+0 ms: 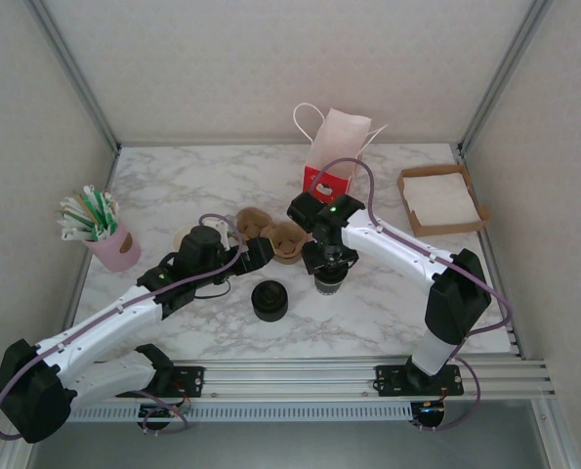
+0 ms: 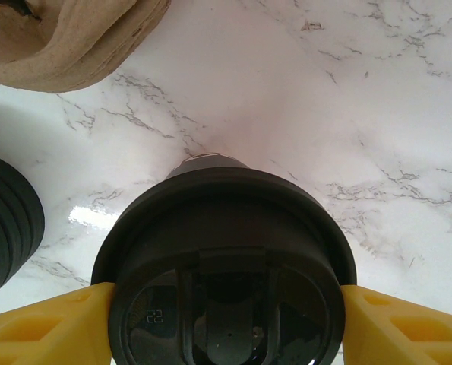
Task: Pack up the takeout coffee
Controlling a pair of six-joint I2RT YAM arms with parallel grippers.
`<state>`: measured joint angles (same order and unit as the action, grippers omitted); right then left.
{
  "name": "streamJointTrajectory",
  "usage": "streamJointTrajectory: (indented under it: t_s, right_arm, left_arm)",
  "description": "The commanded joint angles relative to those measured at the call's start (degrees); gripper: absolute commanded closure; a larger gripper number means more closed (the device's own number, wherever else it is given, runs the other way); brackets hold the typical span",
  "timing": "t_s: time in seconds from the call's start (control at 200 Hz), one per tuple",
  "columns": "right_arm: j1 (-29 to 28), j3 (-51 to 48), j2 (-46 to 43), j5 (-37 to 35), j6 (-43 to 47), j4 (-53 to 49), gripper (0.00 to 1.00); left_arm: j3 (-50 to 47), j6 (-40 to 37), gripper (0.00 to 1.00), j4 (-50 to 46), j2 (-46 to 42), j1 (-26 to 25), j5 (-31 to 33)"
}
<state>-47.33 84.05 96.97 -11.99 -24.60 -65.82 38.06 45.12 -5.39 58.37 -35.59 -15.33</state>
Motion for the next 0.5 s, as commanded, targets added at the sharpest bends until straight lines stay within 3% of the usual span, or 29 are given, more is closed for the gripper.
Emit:
streamJointTrajectory:
  t_s: [0.0,0.496]
  right_arm:
    - [0.57,0.28,-1.45,-0.78,0.82,-1.40,0.29]
    - [1.36,1.55,-3.50,2.63,1.57,-0.78,0.29]
  left_arm:
    - [-0.27,-0.90,0.00,0.88,-0.54,-0.43,0.39]
    - [-0.10,-0.91,0.00,1.12,-0.02,-0.41,-0.12]
